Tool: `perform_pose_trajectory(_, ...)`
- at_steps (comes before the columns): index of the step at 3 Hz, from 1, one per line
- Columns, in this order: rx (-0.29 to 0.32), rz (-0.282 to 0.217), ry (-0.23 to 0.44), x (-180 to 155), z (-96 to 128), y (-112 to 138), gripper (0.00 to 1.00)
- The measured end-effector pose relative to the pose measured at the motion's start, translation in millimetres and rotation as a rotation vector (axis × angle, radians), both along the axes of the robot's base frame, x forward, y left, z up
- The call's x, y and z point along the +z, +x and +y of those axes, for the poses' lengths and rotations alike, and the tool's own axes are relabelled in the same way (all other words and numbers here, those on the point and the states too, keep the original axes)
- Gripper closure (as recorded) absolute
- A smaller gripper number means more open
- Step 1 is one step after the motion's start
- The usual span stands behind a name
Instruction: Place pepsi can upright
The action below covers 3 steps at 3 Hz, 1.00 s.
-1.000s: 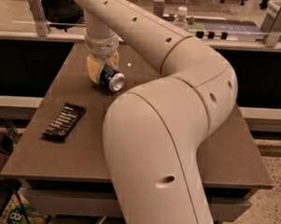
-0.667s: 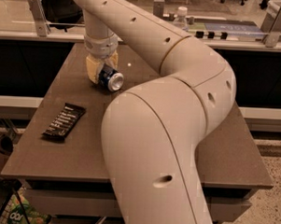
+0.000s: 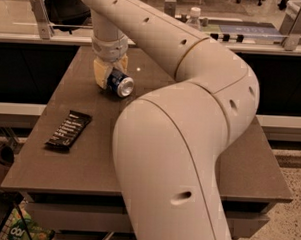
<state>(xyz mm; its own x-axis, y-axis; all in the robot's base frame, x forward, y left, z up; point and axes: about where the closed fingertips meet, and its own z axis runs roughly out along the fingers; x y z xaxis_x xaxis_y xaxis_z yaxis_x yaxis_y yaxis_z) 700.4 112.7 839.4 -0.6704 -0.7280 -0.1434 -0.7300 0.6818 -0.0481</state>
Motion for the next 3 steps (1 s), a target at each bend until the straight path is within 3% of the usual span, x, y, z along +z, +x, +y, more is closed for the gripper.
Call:
perform_pose_trajectory(2,-0.033,-0.065,0.034,34.6,-47.1,-7.6,1.0)
perform_pose_trajectory(3,-0.033,-0.123,0.061,62.1,-67.6,-9.1,1.0)
